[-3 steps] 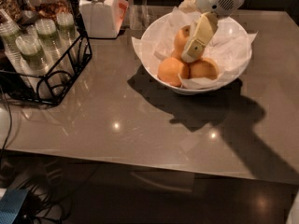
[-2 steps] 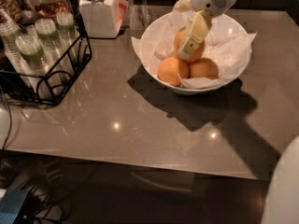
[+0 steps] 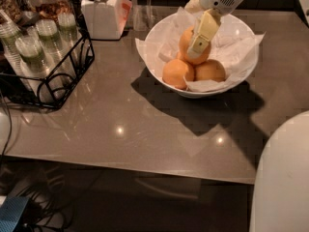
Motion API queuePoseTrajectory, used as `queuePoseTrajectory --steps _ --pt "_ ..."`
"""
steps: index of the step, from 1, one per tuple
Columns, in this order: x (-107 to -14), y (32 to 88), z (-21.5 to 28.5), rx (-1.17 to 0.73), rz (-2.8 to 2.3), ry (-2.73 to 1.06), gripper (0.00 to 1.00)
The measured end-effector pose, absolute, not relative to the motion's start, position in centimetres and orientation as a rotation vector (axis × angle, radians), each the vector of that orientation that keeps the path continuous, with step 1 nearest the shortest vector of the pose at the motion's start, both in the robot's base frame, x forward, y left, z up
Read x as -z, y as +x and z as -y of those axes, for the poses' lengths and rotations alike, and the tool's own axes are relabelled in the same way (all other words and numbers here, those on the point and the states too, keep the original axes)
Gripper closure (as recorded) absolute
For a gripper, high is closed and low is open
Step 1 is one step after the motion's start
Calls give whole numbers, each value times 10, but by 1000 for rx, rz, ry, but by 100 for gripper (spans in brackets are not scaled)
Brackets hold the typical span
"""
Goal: Pick orange from white bowl
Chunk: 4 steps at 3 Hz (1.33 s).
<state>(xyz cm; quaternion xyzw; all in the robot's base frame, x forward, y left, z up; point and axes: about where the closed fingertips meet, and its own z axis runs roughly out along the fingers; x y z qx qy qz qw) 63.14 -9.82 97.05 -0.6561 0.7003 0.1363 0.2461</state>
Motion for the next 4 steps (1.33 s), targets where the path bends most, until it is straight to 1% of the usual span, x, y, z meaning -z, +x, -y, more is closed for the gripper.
queuePoseTrajectory --steps 2,4 --pt "-964 640 106 -401 -1923 -1726 0" --pt "-935 641 141 -528 -2008 -1548 0"
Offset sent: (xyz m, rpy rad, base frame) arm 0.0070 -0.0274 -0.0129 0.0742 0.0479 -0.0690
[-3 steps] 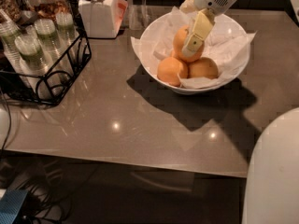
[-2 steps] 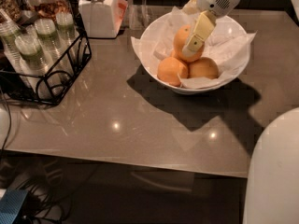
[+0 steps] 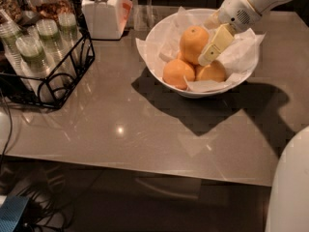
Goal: Pick orange from white bowl
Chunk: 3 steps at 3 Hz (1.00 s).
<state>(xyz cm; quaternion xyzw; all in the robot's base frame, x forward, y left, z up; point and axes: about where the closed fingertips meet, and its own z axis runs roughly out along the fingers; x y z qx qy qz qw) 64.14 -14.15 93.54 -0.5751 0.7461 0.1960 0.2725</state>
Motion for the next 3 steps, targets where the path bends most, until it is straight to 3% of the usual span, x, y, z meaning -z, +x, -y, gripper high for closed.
queuePoseTrajectory --steps 3 --pt "-935 643 140 -525 -2005 -1546 66"
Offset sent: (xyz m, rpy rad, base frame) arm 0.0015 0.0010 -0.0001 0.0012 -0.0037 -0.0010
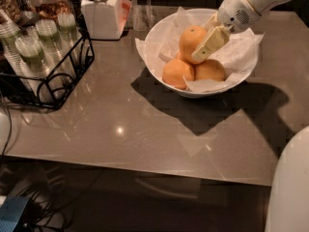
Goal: Pick orange from white bowl
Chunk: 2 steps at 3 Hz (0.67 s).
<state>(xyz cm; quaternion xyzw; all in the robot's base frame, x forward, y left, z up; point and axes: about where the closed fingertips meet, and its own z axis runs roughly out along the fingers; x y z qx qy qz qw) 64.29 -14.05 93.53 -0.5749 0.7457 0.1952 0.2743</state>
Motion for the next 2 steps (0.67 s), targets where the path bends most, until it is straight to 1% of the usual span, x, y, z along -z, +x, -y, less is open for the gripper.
queuePoseTrajectory --steps 1,2 --pt "-935 643 140 -525 -2005 -1546 89" --pt "-944 643 138 -549 -1941 -1503 100"
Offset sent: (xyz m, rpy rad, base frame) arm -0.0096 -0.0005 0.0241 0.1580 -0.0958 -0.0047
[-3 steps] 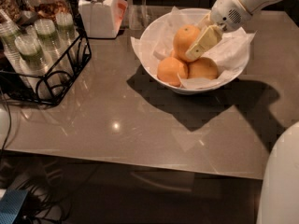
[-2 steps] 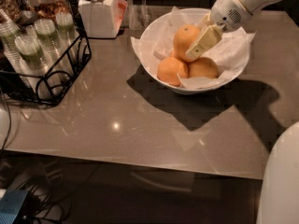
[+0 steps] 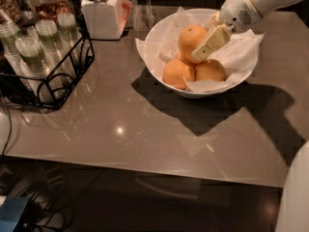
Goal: Pick orange from white bowl
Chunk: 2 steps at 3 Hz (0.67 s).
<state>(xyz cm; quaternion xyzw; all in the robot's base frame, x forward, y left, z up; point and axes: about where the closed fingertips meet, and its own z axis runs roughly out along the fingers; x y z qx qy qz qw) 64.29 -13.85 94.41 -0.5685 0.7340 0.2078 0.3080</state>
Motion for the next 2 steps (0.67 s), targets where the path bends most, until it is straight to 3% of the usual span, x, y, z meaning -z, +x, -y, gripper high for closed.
queuePoseTrajectory --steps 2 --pt "-1016 575 133 -525 -1582 -1357 100"
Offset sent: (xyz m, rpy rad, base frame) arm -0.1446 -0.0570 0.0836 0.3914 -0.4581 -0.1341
